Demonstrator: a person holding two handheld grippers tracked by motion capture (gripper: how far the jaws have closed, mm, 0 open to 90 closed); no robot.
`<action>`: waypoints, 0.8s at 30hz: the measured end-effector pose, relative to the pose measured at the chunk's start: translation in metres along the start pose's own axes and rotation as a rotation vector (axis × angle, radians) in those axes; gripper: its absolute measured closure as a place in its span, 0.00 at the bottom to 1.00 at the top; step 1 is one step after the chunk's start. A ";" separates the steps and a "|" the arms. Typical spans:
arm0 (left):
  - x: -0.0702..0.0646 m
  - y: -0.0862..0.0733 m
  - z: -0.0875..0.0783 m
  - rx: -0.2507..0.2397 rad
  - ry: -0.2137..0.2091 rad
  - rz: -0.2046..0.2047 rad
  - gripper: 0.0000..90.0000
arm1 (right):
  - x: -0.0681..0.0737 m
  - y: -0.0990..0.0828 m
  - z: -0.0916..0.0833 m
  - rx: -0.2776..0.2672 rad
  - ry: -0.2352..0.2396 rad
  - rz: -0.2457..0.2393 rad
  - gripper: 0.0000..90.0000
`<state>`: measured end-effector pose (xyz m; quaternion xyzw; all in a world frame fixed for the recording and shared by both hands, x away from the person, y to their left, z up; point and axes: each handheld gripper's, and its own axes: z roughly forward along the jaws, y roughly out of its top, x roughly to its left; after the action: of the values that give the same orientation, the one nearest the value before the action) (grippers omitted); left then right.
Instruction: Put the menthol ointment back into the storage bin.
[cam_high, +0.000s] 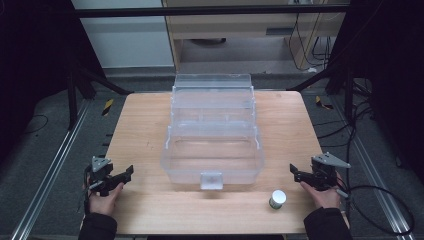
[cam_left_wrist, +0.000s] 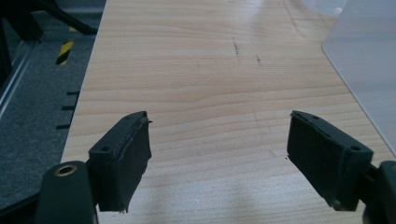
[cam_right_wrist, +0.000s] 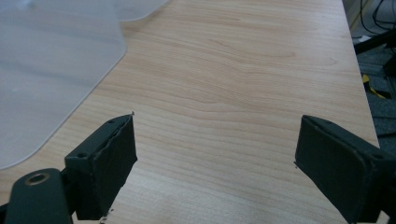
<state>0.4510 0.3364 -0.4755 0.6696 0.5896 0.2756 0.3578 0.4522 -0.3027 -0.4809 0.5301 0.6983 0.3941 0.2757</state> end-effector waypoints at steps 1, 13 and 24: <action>0.000 0.000 0.000 0.000 0.000 0.000 0.23 | 0.000 0.000 0.000 0.000 0.000 0.000 0.14; -0.007 0.000 0.002 0.025 -0.007 0.028 0.24 | 0.017 0.028 -0.016 0.008 0.112 -0.123 0.21; -0.011 0.000 0.000 0.025 -0.021 0.037 0.25 | 0.025 0.059 -0.028 0.098 0.190 -0.248 0.19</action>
<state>0.4493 0.3259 -0.4751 0.6876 0.5769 0.2676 0.3506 0.4535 -0.2782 -0.4152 0.4130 0.7996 0.3710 0.2289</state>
